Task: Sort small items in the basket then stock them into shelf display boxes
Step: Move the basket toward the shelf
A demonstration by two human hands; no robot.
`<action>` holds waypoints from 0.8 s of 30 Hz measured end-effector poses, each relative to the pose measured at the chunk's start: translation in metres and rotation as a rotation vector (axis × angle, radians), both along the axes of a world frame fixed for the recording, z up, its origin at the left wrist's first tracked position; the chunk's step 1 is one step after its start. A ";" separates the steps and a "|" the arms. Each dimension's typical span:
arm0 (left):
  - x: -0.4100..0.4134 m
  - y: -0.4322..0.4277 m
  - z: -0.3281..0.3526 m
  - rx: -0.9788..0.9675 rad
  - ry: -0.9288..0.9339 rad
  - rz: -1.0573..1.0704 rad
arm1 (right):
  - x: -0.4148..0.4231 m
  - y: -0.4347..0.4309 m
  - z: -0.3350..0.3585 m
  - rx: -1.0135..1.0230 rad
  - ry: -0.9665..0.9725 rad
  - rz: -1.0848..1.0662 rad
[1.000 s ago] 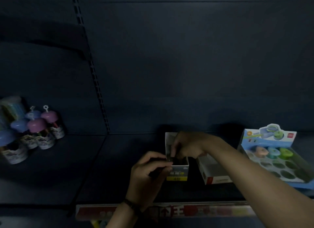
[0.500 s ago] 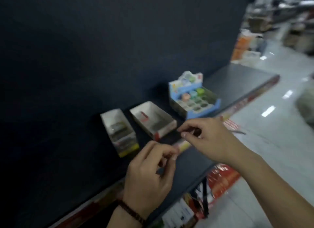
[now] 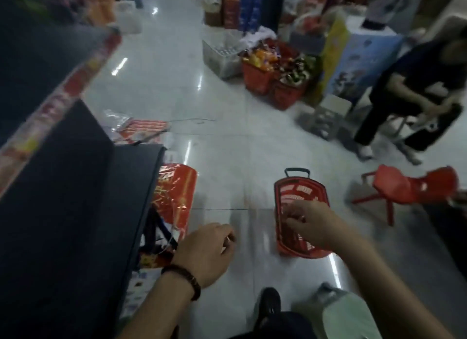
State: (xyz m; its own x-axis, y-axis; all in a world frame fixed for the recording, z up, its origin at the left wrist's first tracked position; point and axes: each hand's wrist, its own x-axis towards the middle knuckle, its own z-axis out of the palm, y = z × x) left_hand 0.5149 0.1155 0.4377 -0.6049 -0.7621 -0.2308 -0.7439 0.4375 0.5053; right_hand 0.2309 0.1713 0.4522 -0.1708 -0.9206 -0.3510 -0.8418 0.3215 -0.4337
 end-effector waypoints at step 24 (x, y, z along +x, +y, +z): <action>-0.432 -0.209 -0.354 0.305 -0.309 -0.354 | -0.324 -0.086 -0.404 0.511 -0.353 -0.798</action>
